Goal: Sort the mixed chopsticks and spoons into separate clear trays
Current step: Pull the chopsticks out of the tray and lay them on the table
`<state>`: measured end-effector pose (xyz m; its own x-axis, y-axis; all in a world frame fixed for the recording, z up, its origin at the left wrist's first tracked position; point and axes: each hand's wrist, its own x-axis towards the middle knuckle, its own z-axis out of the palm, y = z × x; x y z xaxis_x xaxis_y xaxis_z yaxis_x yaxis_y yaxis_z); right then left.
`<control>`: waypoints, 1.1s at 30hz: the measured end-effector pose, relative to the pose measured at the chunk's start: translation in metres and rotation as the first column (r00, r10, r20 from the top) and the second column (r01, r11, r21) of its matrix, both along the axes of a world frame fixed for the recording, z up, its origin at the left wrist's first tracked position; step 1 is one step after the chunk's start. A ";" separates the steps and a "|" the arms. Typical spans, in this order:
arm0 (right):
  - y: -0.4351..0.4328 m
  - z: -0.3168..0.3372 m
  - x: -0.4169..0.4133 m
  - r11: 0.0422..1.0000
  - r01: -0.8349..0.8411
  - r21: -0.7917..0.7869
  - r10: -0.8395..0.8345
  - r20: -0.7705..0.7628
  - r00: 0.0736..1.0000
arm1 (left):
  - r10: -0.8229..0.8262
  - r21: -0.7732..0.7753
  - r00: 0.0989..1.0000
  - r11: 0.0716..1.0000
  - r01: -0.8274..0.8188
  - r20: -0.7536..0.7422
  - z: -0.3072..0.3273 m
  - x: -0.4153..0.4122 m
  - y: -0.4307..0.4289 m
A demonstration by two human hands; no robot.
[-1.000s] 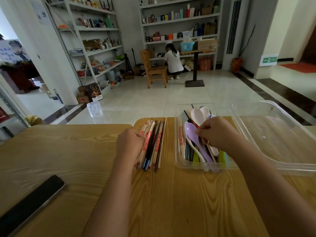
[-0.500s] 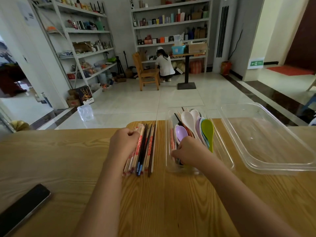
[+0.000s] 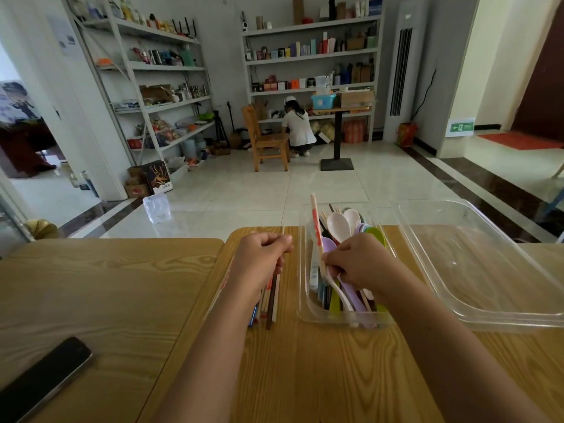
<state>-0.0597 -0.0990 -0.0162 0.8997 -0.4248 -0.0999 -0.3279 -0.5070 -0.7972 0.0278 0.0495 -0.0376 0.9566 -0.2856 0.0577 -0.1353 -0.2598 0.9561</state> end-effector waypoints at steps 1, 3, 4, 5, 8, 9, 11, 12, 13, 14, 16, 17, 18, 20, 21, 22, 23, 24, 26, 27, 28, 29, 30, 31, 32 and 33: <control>-0.001 0.003 -0.002 0.999 0.001 0.034 -0.002 0.037 0.999 | 0.003 -0.023 1.000 1.000 -0.003 -0.013 0.001 0.000 0.001; -0.004 0.007 -0.005 0.998 0.003 0.057 -0.008 0.076 0.997 | -0.003 -0.063 1.000 0.998 0.002 -0.031 0.004 0.000 0.002; -0.004 0.009 -0.007 0.998 -0.005 0.057 0.000 0.082 0.997 | -0.008 -0.075 0.999 0.997 0.006 -0.032 0.005 0.000 0.002; -0.003 0.010 -0.008 0.998 -0.025 0.063 0.019 0.093 0.995 | -0.012 -0.084 0.999 0.996 0.009 -0.035 0.006 -0.001 0.002; 0.005 0.013 -0.008 0.995 -0.093 0.030 0.090 0.096 0.991 | -0.039 -0.136 0.998 0.990 0.032 -0.054 0.009 -0.003 0.000; 0.008 0.013 -0.007 0.992 -0.123 0.005 0.122 0.088 0.989 | -0.055 -0.158 0.997 0.986 0.044 -0.063 0.011 -0.004 0.000; 0.015 0.011 -0.006 0.981 -0.192 -0.040 0.194 0.069 0.979 | -0.081 -0.183 0.994 0.981 0.067 -0.074 0.013 -0.005 0.000; 0.018 0.010 -0.004 0.975 -0.218 -0.054 0.221 0.064 0.973 | -0.087 -0.183 0.993 0.980 0.072 -0.074 0.013 -0.005 0.001; 0.020 0.009 -0.004 0.970 -0.231 -0.069 0.235 0.057 0.970 | -0.088 -0.178 0.993 0.981 0.074 -0.074 0.014 -0.005 0.002; 0.021 0.009 -0.003 0.968 -0.236 -0.084 0.241 0.052 0.969 | -0.086 -0.171 0.993 0.983 0.072 -0.075 0.014 -0.004 0.003; 0.020 0.007 -0.003 0.971 -0.226 -0.077 0.230 0.053 0.972 | -0.061 -0.163 0.995 0.985 0.048 -0.078 0.016 -0.001 0.009; 0.018 0.007 -0.004 0.974 -0.215 -0.071 0.219 0.058 0.974 | -0.033 -0.156 0.997 0.987 0.022 -0.069 0.017 0.001 0.012; 0.017 0.007 -0.004 0.977 -0.200 -0.070 0.204 0.066 0.977 | 0.011 -0.134 0.999 0.991 -0.017 -0.045 0.016 0.005 0.017; 0.012 0.006 -0.003 0.981 -0.160 -0.106 0.170 0.091 0.981 | 0.110 -0.028 0.992 0.994 -0.108 0.055 0.013 0.013 0.027; 0.010 0.006 -0.003 0.982 -0.144 -0.123 0.157 0.103 0.982 | 0.138 0.046 0.984 0.989 -0.144 0.109 0.009 0.017 0.032; 0.009 0.006 -0.004 0.983 -0.131 -0.132 0.147 0.113 0.983 | 0.149 0.130 0.977 0.977 -0.169 0.152 0.005 0.021 0.036; 0.008 0.006 -0.004 0.983 -0.125 -0.134 0.141 0.117 0.983 | 0.149 0.218 0.972 0.958 -0.187 0.181 0.000 0.025 0.038; 0.007 0.006 -0.004 0.983 -0.124 -0.136 0.140 0.116 0.983 | 0.144 0.303 0.969 0.932 -0.200 0.199 -0.005 0.027 0.040; 0.005 0.005 -0.004 0.983 -0.122 -0.136 0.138 0.115 0.984 | 0.122 0.436 0.967 0.875 -0.212 0.225 -0.016 0.031 0.040; 0.005 0.005 -0.004 0.983 -0.121 -0.137 0.137 0.116 0.984 | 0.110 0.476 0.965 0.853 -0.214 0.237 -0.021 0.033 0.039; 0.005 0.004 -0.003 0.983 -0.119 -0.141 0.136 0.118 0.984 | 0.101 0.503 0.965 0.837 -0.214 0.242 -0.026 0.034 0.038; 0.005 0.004 -0.003 0.982 -0.117 -0.147 0.135 0.119 0.984 | 0.098 0.524 0.965 0.824 -0.215 0.243 -0.029 0.034 0.037; 0.005 0.003 -0.003 0.982 -0.114 -0.153 0.132 0.119 0.984 | 0.101 0.538 0.965 0.814 -0.221 0.242 -0.034 0.034 0.035; 0.004 0.003 -0.003 0.981 -0.111 -0.156 0.129 0.114 0.985 | 0.107 0.551 0.964 0.802 -0.229 0.245 -0.038 0.035 0.033; 0.004 0.003 -0.003 0.981 -0.108 -0.159 0.126 0.108 0.986 | 0.117 0.565 0.961 0.789 -0.242 0.249 -0.041 0.035 0.032; 0.003 0.002 -0.003 0.981 -0.106 -0.161 0.123 0.102 0.987 | 0.124 0.579 0.957 0.773 -0.259 0.263 -0.044 0.035 0.031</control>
<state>-0.0625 -0.0959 -0.0139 0.9452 -0.3207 0.0620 -0.1745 -0.6563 -0.7341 0.0625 0.0804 -0.0819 0.9819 -0.1378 0.1302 -0.1873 -0.8126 0.5519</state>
